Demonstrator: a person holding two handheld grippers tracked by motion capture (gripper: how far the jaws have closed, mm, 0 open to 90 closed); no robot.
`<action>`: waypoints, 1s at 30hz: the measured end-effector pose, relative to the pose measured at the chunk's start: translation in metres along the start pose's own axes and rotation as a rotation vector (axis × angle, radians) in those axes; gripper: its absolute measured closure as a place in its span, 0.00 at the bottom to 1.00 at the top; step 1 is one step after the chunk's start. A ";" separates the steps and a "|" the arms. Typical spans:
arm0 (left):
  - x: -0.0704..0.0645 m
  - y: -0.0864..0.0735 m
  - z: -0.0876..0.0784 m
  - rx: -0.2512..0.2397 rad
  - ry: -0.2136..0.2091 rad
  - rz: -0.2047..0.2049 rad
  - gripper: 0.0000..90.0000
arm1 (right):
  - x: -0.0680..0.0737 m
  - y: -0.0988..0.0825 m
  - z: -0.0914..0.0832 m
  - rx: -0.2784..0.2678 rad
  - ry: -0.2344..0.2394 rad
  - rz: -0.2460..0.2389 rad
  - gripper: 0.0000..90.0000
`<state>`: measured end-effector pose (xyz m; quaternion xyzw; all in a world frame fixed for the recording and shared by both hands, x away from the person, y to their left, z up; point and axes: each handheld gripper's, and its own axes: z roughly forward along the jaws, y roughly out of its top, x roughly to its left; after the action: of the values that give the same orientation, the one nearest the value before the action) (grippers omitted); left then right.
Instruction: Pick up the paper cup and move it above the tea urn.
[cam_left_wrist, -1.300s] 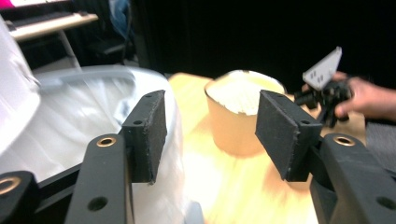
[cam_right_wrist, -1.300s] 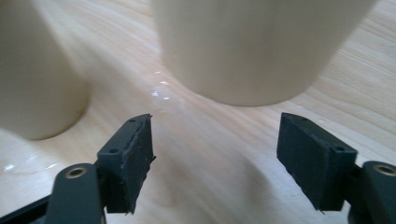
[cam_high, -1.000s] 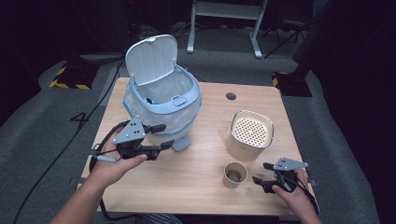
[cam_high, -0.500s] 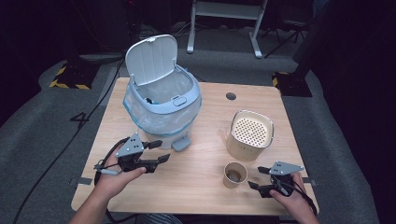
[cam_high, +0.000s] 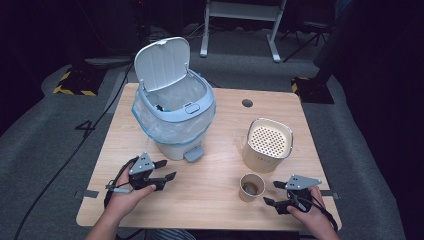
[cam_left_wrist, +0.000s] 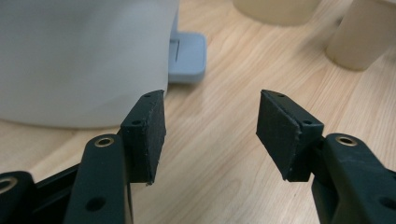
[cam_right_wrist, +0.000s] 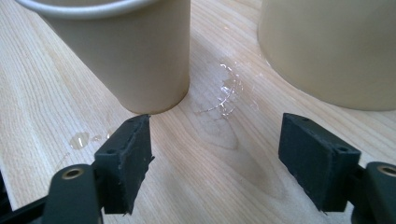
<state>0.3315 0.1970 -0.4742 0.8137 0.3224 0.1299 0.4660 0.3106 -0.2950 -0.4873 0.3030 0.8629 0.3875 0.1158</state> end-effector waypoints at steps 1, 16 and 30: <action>0.000 -0.002 0.002 0.012 0.001 -0.005 0.47 | 0.000 -0.001 0.000 0.003 0.000 0.000 0.28; 0.005 -0.018 0.023 0.176 0.061 0.021 0.42 | 0.016 0.007 0.003 -0.043 0.048 -0.017 0.19; 0.005 -0.018 0.026 0.231 0.113 -0.003 0.25 | 0.032 0.022 0.019 -0.089 0.051 0.003 0.18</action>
<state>0.3408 0.1892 -0.5038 0.8528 0.3621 0.1367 0.3507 0.3034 -0.2526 -0.4832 0.2889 0.8469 0.4334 0.1067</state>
